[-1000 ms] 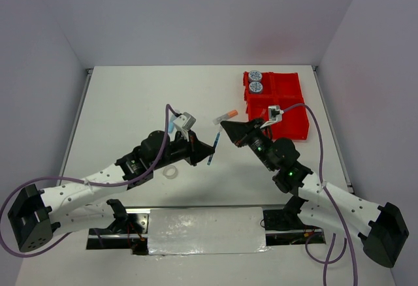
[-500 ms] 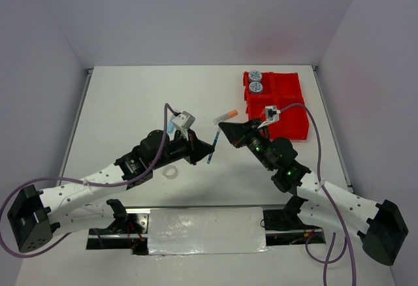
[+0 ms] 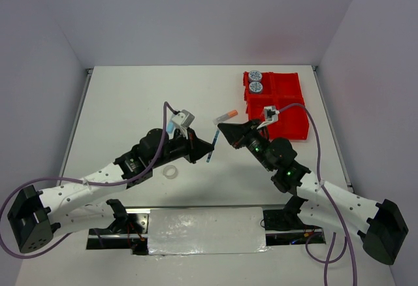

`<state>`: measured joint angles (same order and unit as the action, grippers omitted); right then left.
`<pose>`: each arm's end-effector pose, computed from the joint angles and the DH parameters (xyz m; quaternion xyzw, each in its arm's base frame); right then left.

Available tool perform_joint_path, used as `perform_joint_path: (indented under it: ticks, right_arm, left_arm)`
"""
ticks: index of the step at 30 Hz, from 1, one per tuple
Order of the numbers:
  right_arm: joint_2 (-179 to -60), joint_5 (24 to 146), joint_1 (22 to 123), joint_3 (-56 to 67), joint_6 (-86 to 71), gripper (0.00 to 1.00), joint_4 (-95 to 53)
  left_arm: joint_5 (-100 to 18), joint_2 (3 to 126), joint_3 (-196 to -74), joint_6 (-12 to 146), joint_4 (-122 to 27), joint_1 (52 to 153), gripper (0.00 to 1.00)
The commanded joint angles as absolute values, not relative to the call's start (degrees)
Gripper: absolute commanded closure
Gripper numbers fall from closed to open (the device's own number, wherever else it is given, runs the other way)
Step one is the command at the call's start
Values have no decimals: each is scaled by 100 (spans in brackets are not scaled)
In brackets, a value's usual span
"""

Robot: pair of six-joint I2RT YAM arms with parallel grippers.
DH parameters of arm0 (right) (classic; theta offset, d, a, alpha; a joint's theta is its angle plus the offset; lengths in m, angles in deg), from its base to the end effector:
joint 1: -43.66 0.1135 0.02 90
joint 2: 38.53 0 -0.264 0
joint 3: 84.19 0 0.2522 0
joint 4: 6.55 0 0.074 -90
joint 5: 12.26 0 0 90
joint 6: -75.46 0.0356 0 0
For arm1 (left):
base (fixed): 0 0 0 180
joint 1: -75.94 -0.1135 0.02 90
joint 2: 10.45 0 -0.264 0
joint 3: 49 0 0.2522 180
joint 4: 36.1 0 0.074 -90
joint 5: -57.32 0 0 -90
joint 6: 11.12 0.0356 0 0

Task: Sort the stationery into containers
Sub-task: Close the pen cap on the pen.

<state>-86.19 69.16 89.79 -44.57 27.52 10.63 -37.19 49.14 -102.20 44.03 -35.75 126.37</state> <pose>0.1422 0.1403 0.2907 0.0339 0.6483 0.4934 0.5789 0.1545 -0.1913 0.3016 0.1268 0.7324 -0.4743 0.4718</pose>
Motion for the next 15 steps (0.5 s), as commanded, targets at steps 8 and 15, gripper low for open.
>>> perform_joint_path:
  ticks: [8, 15]
  right_arm:
    - [-8819, 7431, 9244, -4582, 2861, 100, 1221]
    - [-8872, 7458, 9454, -4740, 2984, 100, 1098]
  left_arm:
    - [-3471, 4599, -10469, 5101, -3105, 12481, 100]
    - [-3347, 4229, -10460, 5435, -3044, 12489, 100]
